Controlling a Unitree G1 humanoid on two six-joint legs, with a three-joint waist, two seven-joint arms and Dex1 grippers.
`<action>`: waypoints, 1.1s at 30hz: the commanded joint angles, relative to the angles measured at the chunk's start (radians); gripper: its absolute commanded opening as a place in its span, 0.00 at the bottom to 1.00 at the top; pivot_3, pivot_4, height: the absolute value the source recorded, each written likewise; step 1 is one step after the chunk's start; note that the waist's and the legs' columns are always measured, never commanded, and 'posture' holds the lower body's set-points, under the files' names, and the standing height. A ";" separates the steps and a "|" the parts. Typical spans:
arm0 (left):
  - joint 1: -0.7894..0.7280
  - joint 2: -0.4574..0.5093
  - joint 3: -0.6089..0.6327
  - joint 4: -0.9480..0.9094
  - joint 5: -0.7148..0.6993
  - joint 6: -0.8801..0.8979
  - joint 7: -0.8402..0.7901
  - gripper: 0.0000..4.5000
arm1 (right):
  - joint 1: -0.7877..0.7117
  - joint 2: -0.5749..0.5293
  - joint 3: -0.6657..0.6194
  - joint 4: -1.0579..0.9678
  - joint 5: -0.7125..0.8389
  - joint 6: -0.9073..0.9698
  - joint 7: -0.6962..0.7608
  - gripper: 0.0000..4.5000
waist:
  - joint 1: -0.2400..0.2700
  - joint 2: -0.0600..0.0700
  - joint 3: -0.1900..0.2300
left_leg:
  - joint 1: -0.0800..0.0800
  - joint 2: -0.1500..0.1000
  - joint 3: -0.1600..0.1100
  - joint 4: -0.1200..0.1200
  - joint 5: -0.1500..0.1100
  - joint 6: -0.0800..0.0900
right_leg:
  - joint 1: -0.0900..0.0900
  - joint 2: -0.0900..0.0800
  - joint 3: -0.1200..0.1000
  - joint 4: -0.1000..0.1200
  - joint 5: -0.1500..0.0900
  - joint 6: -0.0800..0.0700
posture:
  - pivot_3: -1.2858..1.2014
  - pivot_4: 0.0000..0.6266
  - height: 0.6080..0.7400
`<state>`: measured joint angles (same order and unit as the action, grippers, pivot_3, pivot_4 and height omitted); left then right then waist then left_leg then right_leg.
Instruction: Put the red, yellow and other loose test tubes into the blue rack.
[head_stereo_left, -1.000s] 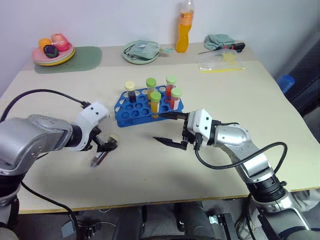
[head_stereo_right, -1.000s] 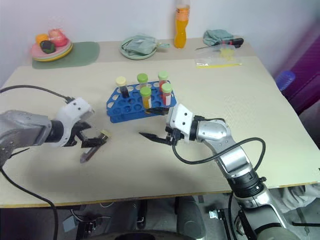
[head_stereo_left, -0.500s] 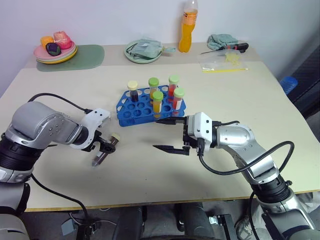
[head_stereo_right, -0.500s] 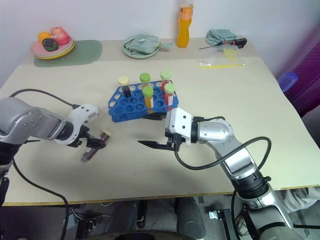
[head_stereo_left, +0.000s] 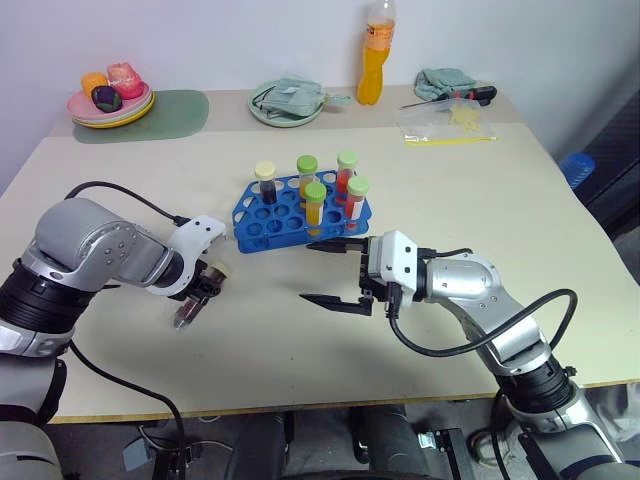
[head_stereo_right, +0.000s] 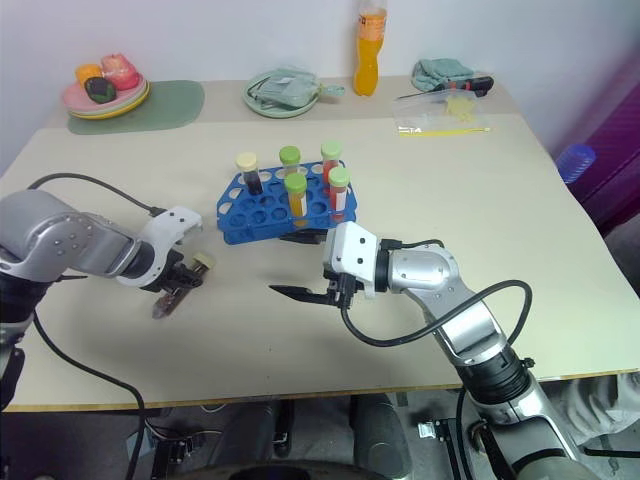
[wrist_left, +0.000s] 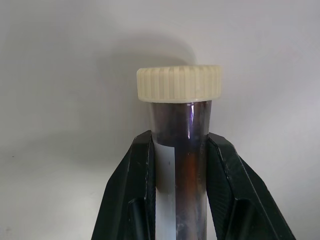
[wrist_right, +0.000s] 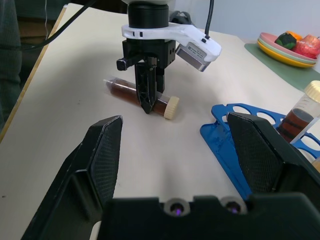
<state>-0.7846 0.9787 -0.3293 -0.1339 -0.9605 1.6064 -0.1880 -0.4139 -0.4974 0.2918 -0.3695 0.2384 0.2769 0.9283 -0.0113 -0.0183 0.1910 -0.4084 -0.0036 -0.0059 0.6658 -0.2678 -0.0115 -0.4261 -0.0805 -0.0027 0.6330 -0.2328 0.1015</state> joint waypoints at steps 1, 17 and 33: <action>0.068 0.015 0.187 -0.101 0.162 -0.201 0.056 0.17 | 0.023 -0.004 -0.043 -0.038 0.013 0.021 -0.035 0.82 | 0.000 0.000 0.000 | 0.000 0.000 0.000 0.000 0.000 0.000 | 0.000 0.000 0.000 0.000 0.000 0.000 | 0.52 0.24 1.00; 0.376 -0.591 0.216 -0.163 0.762 -1.370 0.122 0.17 | 0.210 0.075 -0.271 -0.053 0.083 0.211 -0.332 0.82 | 0.023 -0.001 -0.002 | 0.000 -0.003 0.002 0.001 0.002 -0.003 | 0.003 -0.002 0.001 -0.003 0.001 -0.001 | 0.52 0.24 1.00; 0.417 -0.739 0.215 0.009 0.867 -1.543 0.031 0.17 | 0.224 0.063 -0.279 -0.078 0.090 0.212 -0.368 0.82 | 0.023 -0.001 -0.002 | 0.000 -0.001 0.002 0.001 0.001 -0.002 | 0.003 0.000 0.000 -0.001 0.002 0.001 | 0.52 0.24 1.00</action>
<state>-0.3651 0.2460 -0.1320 -0.1041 -0.1067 0.0926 -0.1509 -0.1875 -0.4309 0.0266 -0.4004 0.3195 0.4968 0.5652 0.0122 -0.0193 0.1895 -0.4079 -0.0046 -0.0040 0.6667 -0.2664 -0.0137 -0.4235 -0.0807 -0.0031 0.6317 -0.2307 0.1022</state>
